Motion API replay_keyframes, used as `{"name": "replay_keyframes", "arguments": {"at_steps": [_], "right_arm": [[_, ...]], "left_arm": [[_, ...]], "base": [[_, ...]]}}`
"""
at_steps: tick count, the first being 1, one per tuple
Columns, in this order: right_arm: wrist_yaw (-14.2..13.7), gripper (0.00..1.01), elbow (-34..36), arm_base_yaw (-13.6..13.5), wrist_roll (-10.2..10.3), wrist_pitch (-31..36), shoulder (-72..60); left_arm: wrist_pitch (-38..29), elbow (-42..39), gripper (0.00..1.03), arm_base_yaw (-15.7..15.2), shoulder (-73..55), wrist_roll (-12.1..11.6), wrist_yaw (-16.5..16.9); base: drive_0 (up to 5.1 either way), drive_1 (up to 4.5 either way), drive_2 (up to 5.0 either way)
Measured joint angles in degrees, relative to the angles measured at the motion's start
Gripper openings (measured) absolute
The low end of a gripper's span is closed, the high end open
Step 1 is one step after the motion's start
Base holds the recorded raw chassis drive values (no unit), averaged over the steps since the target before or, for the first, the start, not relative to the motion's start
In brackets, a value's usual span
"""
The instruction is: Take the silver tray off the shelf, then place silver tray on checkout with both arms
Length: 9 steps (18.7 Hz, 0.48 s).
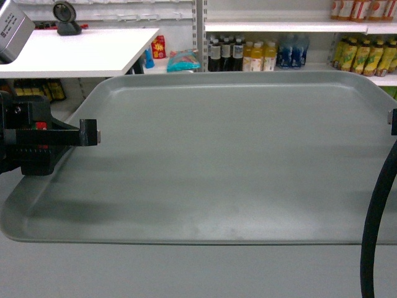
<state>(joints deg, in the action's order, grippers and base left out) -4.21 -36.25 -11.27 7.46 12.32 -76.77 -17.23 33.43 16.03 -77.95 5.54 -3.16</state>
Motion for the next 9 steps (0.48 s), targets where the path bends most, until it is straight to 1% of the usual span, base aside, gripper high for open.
{"name": "replay_keyframes", "arguments": {"at_steps": [9], "right_arm": [[-0.04,0.03,-0.02,0.02,0.0,0.17,0.0]], "left_arm": [[-0.37,0.0,0.03,0.0,0.0,0.0,0.02]], "base": [[-5.0,2.46,2.5]]}}
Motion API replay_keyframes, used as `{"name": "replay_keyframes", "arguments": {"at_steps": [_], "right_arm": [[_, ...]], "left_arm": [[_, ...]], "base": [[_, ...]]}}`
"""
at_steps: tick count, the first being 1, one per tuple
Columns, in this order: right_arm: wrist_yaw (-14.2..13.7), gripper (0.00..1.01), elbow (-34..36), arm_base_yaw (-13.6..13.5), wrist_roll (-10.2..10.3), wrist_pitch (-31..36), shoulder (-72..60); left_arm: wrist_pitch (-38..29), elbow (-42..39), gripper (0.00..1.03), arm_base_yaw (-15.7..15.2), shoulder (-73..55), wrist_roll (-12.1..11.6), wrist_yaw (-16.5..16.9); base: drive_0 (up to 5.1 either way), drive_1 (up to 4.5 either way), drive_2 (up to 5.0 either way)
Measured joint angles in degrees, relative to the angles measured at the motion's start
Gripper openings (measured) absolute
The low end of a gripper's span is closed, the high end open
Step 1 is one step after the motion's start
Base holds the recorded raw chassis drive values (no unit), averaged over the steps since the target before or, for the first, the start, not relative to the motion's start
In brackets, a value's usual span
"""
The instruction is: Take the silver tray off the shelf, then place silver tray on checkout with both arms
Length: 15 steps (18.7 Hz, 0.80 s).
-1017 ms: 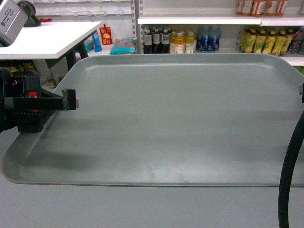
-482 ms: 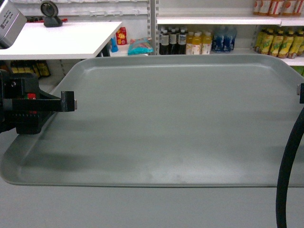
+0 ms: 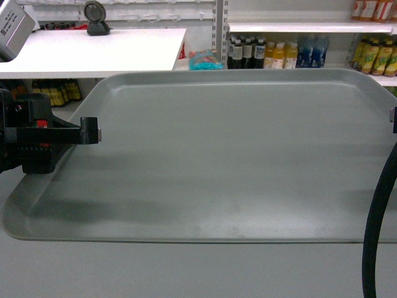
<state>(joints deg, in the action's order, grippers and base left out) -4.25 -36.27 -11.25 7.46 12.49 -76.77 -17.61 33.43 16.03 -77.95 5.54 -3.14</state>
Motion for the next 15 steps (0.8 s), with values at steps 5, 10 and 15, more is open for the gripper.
{"name": "replay_keyframes", "arguments": {"at_steps": [5,10,15], "right_arm": [[0.0,0.03,0.0,0.0,0.0,-0.24,0.0],[-0.02,0.03,0.0,0.0,-0.02,-0.07,0.02],[0.0,0.03,0.0,0.0,-0.02,-0.13,0.0]], "left_arm": [[0.07,0.0,0.03,0.04,0.0,0.0,0.02],[-0.09,0.0,0.03,0.0,0.0,-0.02,-0.02],[0.28,0.0,0.03,0.0,0.0,0.0,0.02]], "base": [[-5.0,2.42,2.4],[-5.0,2.41,2.4],[-5.0,2.46,2.5]]}}
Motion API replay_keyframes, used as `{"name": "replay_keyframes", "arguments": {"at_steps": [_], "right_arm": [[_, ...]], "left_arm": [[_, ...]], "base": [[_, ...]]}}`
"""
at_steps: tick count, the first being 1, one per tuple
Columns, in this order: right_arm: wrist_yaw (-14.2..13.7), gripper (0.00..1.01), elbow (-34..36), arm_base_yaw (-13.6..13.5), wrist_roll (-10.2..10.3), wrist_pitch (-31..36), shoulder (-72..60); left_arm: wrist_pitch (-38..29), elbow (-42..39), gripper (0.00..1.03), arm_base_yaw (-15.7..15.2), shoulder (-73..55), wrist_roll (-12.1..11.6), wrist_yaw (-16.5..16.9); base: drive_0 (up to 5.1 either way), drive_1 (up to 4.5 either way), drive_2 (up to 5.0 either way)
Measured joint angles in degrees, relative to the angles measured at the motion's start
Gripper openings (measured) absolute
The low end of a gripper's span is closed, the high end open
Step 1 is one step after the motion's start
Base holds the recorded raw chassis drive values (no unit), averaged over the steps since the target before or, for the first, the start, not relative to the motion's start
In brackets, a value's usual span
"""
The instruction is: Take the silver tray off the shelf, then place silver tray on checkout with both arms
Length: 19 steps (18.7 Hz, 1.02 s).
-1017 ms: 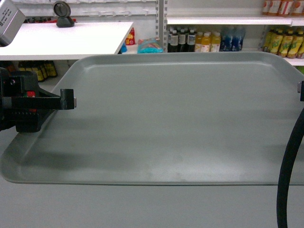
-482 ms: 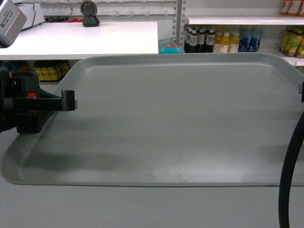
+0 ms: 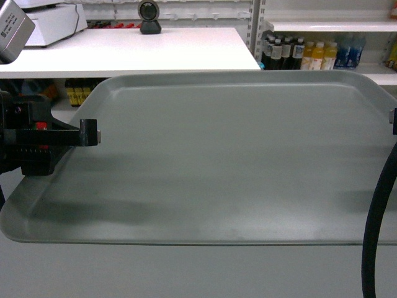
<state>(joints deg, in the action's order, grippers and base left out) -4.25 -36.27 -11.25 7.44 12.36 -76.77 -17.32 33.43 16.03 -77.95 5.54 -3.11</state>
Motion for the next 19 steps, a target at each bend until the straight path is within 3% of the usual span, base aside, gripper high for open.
{"name": "replay_keyframes", "arguments": {"at_steps": [19], "right_arm": [[0.02,0.03,0.0,0.0,0.02,0.04,0.02]], "left_arm": [[-0.04,0.0,0.03,0.0,0.0,0.0,0.0]], "base": [[-5.0,2.49,2.5]]}}
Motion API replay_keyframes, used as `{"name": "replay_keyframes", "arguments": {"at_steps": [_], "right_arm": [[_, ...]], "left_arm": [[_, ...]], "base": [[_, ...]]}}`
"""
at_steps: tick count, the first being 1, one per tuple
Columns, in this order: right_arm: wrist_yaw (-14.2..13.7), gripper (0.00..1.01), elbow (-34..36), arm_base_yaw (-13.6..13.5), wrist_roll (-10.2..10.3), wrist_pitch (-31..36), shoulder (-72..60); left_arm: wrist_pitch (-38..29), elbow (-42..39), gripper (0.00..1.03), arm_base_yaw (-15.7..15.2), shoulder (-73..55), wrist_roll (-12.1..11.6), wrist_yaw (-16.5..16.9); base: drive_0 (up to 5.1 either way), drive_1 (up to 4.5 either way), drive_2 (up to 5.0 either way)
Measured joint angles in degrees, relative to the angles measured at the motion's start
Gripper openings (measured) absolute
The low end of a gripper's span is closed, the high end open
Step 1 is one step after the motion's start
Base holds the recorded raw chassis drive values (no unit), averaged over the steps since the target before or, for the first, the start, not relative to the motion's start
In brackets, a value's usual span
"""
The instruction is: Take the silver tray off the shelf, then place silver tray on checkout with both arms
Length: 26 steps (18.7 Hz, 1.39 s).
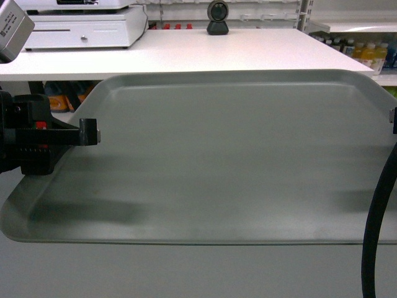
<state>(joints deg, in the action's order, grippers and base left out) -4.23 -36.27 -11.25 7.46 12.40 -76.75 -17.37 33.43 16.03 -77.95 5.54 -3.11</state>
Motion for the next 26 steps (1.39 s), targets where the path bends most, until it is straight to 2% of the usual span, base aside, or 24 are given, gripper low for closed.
{"name": "replay_keyframes", "arguments": {"at_steps": [17,26], "right_arm": [[-0.09,0.03,0.0,-0.31,0.0,0.0,0.0],[-0.09,0.03,0.0,-0.31,0.0,-0.02,0.0]], "left_arm": [[-0.17,-0.09,0.03,-0.04,0.0,-0.44,-0.09],[-0.09,-0.09,0.03,-0.07,0.0,-0.46,-0.09]], "base": [[0.0,0.0,0.0],[0.0,4.06,-4.1]]}}
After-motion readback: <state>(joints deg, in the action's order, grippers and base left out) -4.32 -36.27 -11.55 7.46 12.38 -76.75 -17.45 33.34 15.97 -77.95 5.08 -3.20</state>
